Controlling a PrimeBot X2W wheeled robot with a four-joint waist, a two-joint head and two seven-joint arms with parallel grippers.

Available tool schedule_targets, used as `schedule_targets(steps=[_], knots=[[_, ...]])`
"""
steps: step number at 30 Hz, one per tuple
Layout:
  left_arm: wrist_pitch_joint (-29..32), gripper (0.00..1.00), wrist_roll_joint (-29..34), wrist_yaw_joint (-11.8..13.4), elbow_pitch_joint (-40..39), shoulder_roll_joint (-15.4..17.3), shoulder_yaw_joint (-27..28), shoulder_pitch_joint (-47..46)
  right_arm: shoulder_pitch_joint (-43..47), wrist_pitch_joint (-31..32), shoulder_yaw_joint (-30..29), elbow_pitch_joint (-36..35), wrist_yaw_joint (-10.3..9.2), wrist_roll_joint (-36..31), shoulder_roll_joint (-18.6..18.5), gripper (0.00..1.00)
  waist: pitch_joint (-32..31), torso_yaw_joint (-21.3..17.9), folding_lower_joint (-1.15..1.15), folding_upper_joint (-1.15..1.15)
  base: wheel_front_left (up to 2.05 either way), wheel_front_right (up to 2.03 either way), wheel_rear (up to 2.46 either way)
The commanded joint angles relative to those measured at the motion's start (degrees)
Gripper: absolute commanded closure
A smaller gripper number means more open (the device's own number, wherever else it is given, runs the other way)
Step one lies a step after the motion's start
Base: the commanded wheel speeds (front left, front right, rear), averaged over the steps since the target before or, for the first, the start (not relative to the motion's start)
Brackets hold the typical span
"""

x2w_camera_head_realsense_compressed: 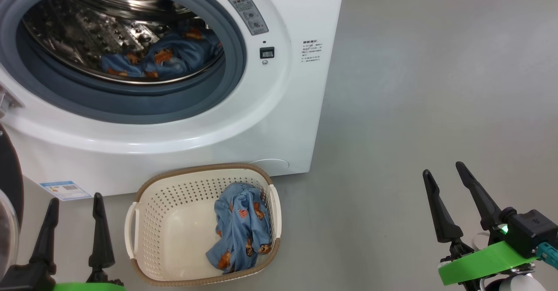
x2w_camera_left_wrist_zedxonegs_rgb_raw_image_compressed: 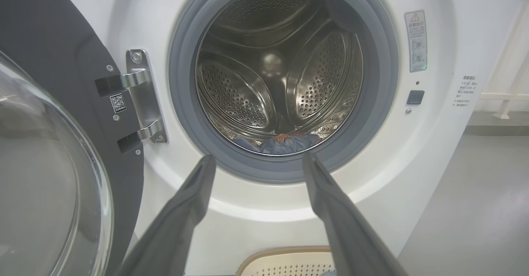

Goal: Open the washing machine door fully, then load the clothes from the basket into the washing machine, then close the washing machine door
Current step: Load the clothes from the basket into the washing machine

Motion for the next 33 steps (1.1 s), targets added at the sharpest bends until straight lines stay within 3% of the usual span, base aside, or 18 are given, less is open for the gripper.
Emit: schedule_targets(steps=[1,33], knots=[[-0.31,0.0,0.06,0.04,-1.93,0.56,1.79,-0.32,0.42,-0.46,0.7,-1.55,0.25,0.6,-1.27,0.0,0.02,0.02,0.0,0.0,0.0,0.0,0.0],[-0.32,0.0,-0.5,0.07,-2.38,0.53,1.6,-0.31,0.1,-0.46,0.71,-1.62,0.25,0.22,-1.2,0.0,0.84,-0.09,0.0,0.0,0.0,0.0,0.0]])
